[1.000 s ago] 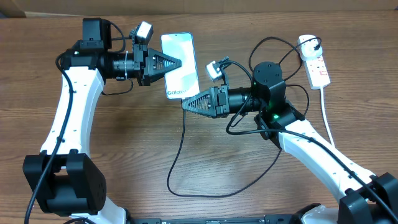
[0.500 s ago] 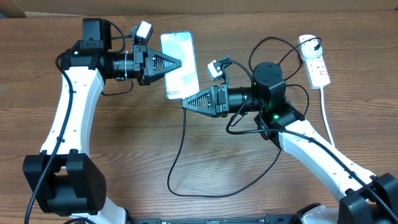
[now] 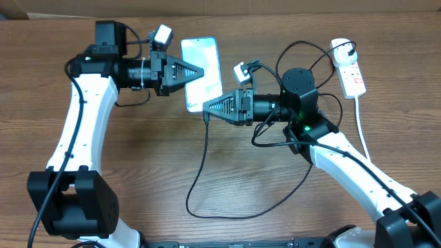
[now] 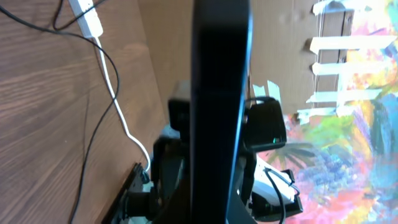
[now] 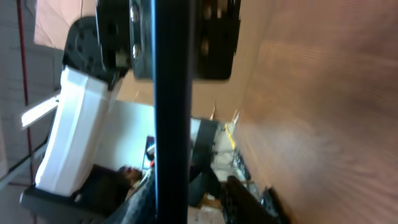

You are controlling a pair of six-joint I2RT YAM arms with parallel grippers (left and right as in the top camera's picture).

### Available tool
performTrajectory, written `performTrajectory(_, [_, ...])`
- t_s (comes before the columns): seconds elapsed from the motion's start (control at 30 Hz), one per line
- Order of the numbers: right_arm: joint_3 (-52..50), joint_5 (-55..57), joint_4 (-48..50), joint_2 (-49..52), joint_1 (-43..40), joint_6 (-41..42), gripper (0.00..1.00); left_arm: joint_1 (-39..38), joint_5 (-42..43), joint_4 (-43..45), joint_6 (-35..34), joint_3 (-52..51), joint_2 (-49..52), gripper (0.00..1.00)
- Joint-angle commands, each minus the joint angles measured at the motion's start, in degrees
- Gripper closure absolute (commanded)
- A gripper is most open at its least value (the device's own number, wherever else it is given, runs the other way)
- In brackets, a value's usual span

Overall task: Plug charger to phone and switch on socket
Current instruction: 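Push the USB-C plug into the phone's bottom port with the right gripper, then open the right gripper and release the inserted plug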

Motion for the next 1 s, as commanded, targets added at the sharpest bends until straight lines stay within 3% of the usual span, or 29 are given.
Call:
performTrajectory(0.0, [1.0, 2.3, 0.4, -0.7, -0.4, 0.0, 0.54, -0.5, -0.5, -0.1, 0.2, 0.2, -0.5, 0.96])
performTrajectory(0.17, [1.0, 2.1, -1.1, -0.7, -0.4, 0.0, 0.21, 0.9, -5.0, 0.9, 0.2, 0.2, -0.5, 0.96])
performTrajectory(0.4, [1.0, 1.5, -3.3, -0.7, -0.4, -2.5, 0.04, 5.4, -12.9, 1.2, -1.5, 0.2, -0.5, 0.96])
performTrajectory(0.63, [1.0, 10.7, -17.3, -0.7, -0.4, -9.2, 0.01, 4.6, -26.6, -0.5, -1.5, 0.2, 0.0, 0.96])
performTrajectory(0.8, [1.0, 21.0, -29.6, -0.7, -0.4, -14.5, 0.01, 2.8, -28.3, 0.4, -1.5, 0.2, 2.3, 0.96])
performTrajectory(0.97, [1.0, 22.6, -35.9, -0.7, -0.4, -20.2, 0.01, 1.0, -29.7, 5.3, -1.5, 0.2, 8.2, 0.96])
